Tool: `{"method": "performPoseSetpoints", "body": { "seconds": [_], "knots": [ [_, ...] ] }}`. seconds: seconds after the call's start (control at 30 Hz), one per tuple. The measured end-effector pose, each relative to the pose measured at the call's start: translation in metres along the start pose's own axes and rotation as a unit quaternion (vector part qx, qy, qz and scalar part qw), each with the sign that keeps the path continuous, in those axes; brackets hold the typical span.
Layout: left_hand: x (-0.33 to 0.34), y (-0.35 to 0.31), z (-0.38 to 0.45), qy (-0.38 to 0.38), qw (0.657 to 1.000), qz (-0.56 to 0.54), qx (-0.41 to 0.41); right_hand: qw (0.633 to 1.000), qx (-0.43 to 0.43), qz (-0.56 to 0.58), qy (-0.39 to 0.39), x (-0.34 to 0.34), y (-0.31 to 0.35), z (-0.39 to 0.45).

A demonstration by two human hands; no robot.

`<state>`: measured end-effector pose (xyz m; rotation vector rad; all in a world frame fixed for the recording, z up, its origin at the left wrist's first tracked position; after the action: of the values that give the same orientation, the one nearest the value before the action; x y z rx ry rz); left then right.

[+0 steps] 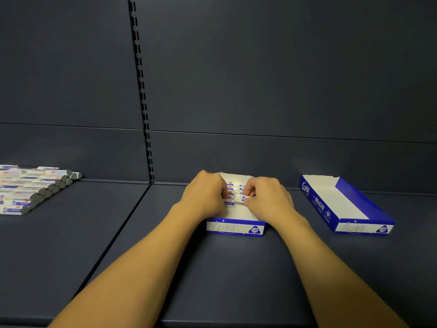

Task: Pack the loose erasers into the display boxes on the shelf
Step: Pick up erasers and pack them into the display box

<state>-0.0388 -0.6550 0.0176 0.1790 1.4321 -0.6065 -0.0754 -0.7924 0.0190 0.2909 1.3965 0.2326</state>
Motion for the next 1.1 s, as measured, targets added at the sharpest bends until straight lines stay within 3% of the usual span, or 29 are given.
{"method": "performPoseSetpoints", "body": {
  "seconds": [0.43,0.93,1.1],
  "knots": [
    [0.0,0.005,-0.002,-0.007,1.0,-0.019,-0.007,0.999,0.003,-0.023,0.023,0.005,0.001,0.002],
    [-0.003,0.017,-0.006,0.012,0.99,-0.127,-0.053,0.998,0.011,-0.039,0.043,-0.001,0.007,0.003],
    [-0.037,0.027,-0.024,-0.027,0.986,-0.15,-0.074,0.996,0.004,-0.035,0.084,-0.009,0.009,-0.001]
  ]
}}
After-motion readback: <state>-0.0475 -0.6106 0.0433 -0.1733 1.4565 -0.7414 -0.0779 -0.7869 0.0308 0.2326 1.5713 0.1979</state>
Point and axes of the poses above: each hand's wrist, its own z-axis towards the middle knuckle, its own x-axis out of the palm, y = z × x, the point moved 10 cm from there along z, towards the middle knuckle, and after that the axes turned 9 degrees about y, right-handed, at the moved point
